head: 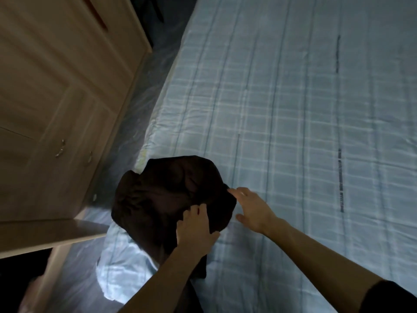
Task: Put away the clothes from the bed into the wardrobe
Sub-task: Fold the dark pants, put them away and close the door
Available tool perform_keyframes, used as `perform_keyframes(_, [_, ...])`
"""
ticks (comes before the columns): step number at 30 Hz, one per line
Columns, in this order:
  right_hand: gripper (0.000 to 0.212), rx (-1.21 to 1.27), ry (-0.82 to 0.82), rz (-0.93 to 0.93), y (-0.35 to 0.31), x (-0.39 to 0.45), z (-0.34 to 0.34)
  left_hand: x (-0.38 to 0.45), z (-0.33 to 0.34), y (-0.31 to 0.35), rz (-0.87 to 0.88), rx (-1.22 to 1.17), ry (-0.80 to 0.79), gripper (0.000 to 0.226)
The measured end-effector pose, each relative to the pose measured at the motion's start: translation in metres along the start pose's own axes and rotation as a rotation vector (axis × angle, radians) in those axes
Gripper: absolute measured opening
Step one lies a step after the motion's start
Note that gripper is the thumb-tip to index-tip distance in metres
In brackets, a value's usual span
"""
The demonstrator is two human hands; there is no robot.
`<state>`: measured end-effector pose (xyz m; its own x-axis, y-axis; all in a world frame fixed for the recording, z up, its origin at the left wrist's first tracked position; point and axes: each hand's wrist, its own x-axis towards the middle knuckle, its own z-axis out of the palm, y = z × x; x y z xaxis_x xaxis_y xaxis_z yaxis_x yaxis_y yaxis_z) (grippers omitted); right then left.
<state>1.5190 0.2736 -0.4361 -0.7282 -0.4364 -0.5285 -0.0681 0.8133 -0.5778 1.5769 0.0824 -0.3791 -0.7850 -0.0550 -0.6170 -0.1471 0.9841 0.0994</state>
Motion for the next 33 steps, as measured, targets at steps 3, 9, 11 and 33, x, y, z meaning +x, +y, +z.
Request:
perform_keyframes(3, [0.084, -0.036, -0.031, -0.035, 0.006, 0.015, 0.013, 0.008, 0.011, -0.001, -0.013, 0.029, 0.002, 0.056])
perform_keyframes(9, [0.043, -0.1, 0.131, 0.001, -0.005, 0.023, 0.032, 0.003, 0.021, -0.014, -0.03, -0.094, 0.063, 0.022])
perform_keyframes(11, [0.028, -0.094, 0.186, -0.045, -0.008, 0.025, 0.033, 0.0, 0.023, -0.017, -0.015, -0.146, 0.085, 0.021])
perform_keyframes(33, [0.018, 0.369, 0.942, -0.199, -0.123, -0.14, -0.125, -0.095, -0.195, 0.019, 0.619, -0.58, 0.556, 0.005])
